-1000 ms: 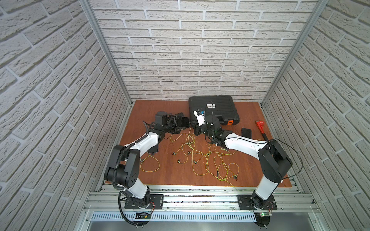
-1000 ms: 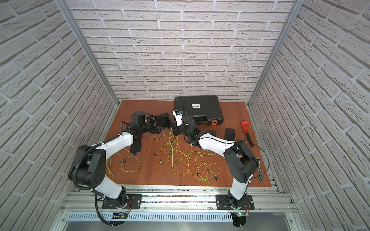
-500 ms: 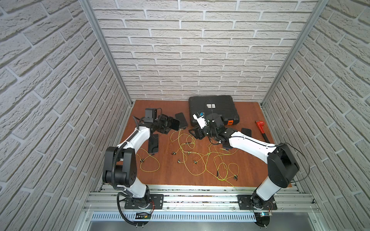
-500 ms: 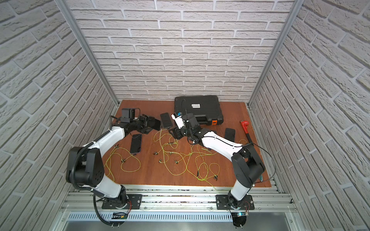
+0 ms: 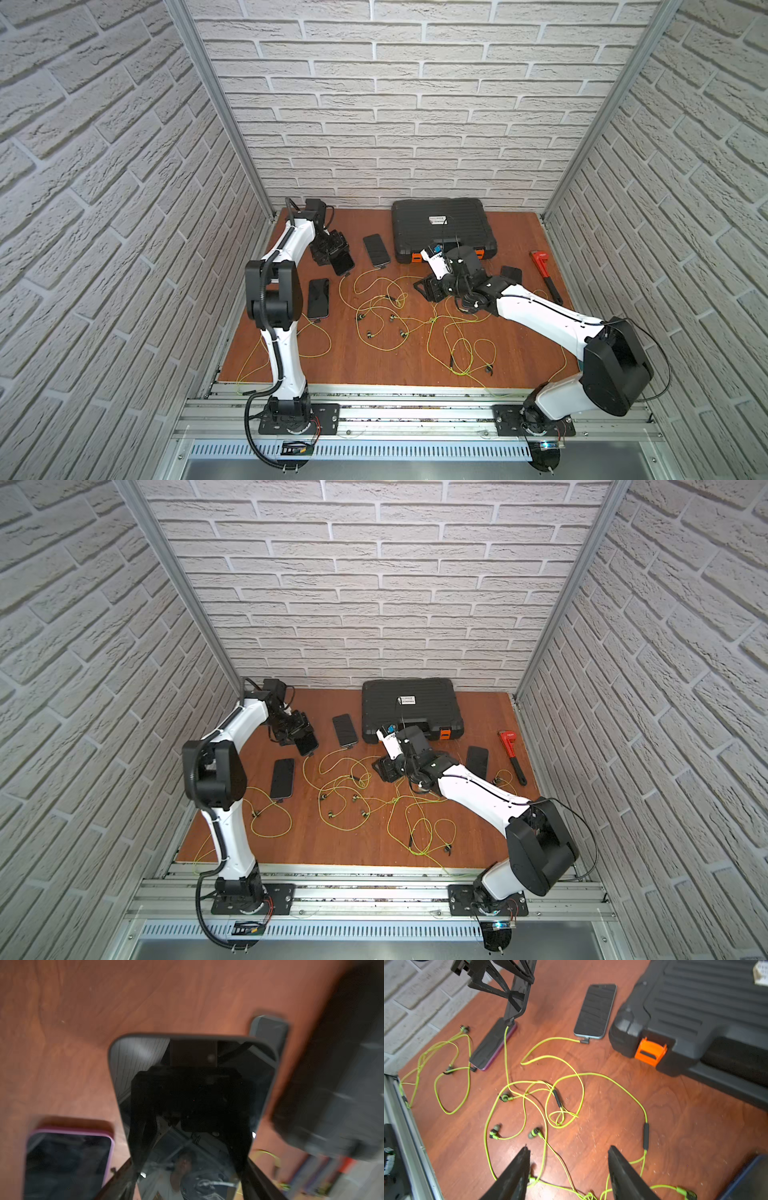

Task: Plug wired earphones into phones
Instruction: Place the phone at the center of the board.

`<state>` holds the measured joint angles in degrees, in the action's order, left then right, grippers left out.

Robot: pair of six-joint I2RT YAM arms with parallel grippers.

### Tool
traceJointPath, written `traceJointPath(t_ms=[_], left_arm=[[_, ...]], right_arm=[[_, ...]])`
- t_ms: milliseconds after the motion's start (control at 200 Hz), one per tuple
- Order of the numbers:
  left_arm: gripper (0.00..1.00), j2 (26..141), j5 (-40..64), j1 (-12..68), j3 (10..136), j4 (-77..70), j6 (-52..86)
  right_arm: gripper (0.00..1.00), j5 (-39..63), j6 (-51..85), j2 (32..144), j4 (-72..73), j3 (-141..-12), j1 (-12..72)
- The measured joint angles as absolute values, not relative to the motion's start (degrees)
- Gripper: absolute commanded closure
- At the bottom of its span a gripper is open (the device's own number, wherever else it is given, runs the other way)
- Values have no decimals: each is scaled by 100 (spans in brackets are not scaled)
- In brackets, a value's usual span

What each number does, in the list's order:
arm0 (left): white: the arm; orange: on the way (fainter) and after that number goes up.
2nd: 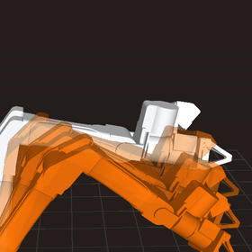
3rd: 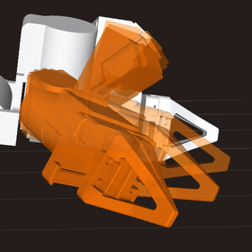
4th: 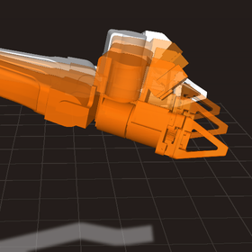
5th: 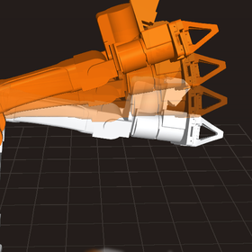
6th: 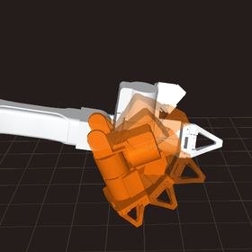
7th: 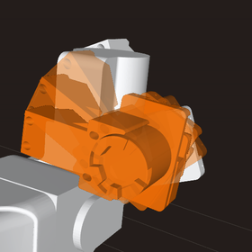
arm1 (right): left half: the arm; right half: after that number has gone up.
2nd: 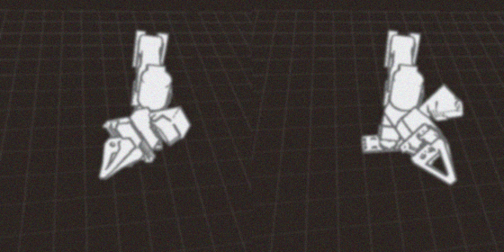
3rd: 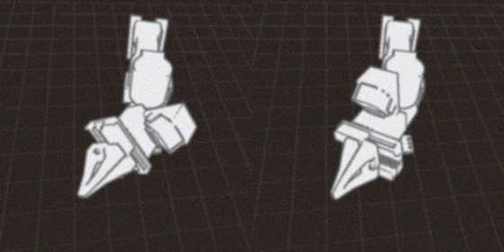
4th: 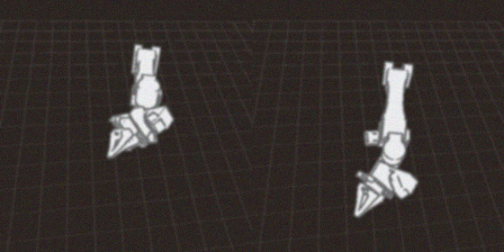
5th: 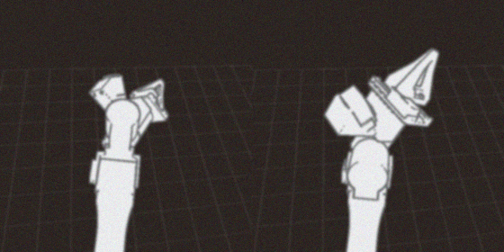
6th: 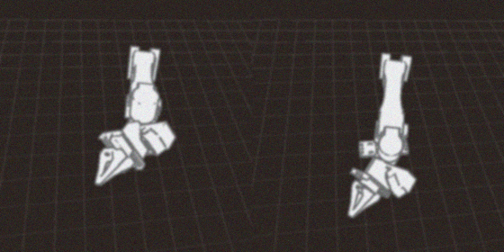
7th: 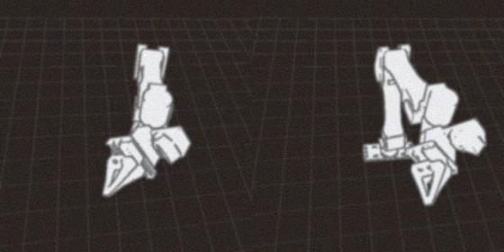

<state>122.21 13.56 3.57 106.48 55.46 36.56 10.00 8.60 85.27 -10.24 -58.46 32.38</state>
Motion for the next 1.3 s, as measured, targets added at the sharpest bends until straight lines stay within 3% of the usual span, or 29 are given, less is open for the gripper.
traceJointPath(t_ms=[405,670,795,875,995,1015,1115,1300], left_arm=[[91,13655,425,657,12460,6777,2443],[58,14466,259,799,13286,6969,2244],[25,14459,259,786,13260,6971,2154],[17,14435,281,770,13216,6969,2095],[12,14293,296,727,13093,6932,2014],[11,14237,298,716,13043,6912,2001],[6,13797,270,666,12599,6751,1905],[2,11474,-143,530,10106,5308,1708]], right_arm=[[39,729,1033,8267,-1122,-5749,3234],[32,318,1186,8270,-1149,-5714,3234],[28,-36,1151,8270,-1223,-5714,3188],[17,-178,1085,8270,-1280,-5714,3100],[14,-316,967,8261,-1308,-5682,2842],[9,-342,943,8252,-1308,-5664,2783],[4,-445,808,8193,-1308,-5553,2445],[0,-760,543,7968,-1256,-5153,1540]])
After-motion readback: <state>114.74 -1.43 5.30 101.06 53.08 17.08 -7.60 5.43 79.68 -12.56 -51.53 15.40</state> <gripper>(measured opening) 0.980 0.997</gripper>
